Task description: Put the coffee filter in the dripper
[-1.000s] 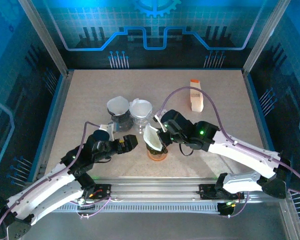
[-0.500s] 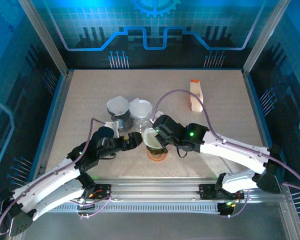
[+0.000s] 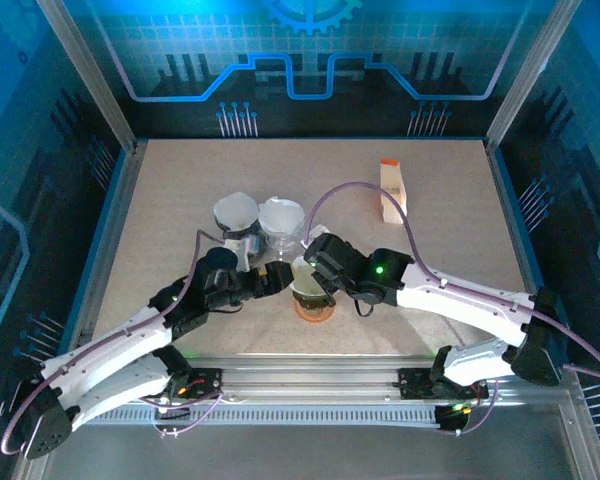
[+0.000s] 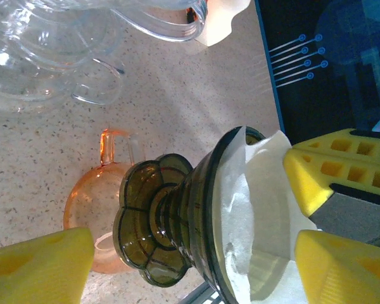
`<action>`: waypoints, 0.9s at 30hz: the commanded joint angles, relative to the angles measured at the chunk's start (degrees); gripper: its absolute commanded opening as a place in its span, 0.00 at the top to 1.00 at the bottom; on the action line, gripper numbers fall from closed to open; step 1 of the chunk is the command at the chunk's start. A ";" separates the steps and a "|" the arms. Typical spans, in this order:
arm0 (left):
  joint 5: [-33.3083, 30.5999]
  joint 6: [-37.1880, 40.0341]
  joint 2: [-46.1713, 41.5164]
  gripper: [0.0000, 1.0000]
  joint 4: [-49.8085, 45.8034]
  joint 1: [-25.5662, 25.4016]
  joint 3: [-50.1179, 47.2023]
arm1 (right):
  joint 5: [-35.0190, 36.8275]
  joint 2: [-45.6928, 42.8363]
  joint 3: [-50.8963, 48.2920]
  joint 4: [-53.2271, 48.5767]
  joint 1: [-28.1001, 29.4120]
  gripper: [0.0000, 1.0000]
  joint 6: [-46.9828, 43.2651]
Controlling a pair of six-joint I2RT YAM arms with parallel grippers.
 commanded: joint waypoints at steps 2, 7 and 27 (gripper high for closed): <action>2.68 -0.62 1.21 0.26 2.90 0.39 -1.17 | 1.05 0.36 -0.69 0.79 0.88 1.00 0.90; 3.17 -0.60 1.51 0.42 3.01 0.42 -1.81 | 0.61 0.18 -0.98 0.99 0.88 0.98 1.38; 3.12 -0.10 1.27 0.46 2.20 0.44 -2.13 | -7.73 -3.35 -1.20 0.15 -4.04 0.41 4.09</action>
